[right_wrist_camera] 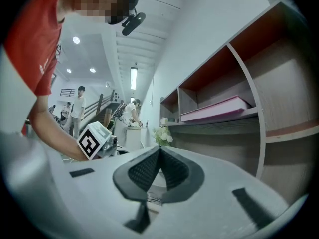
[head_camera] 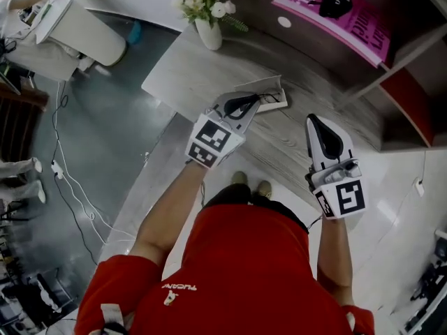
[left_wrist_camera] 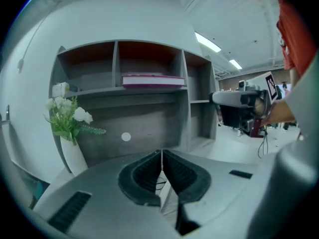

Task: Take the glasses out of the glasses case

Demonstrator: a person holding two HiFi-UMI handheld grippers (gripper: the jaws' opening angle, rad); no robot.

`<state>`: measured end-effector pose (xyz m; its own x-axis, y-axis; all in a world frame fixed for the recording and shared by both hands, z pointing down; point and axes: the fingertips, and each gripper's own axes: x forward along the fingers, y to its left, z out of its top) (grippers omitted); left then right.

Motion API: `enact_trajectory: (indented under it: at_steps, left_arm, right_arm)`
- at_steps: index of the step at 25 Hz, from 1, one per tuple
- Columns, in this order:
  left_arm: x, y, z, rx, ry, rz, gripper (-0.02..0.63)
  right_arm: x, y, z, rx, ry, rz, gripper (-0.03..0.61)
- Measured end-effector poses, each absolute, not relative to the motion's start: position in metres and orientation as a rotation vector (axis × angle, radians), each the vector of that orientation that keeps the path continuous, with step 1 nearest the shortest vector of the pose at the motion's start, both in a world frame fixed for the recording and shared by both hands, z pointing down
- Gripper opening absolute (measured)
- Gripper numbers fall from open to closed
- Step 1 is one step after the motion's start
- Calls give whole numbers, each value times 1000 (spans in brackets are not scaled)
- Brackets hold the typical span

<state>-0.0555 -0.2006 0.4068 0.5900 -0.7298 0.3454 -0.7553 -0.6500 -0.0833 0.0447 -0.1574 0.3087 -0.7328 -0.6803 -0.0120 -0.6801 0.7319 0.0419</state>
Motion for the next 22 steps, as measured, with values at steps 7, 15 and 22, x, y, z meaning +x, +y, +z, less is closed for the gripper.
enact_trajectory:
  at_steps: [7, 15, 22]
  left_arm:
    - [-49, -226, 447, 2740, -1111, 749, 14]
    - [-44, -240, 488, 2730, -908, 990, 107]
    - [-43, -252, 525, 2681, -759, 1182, 124]
  right_arm:
    - [49, -172, 323, 1234, -2865, -22, 5]
    - [49, -182, 336, 1301, -2815, 29, 5]
    - [56, -185, 348, 1349, -2771, 68, 5]
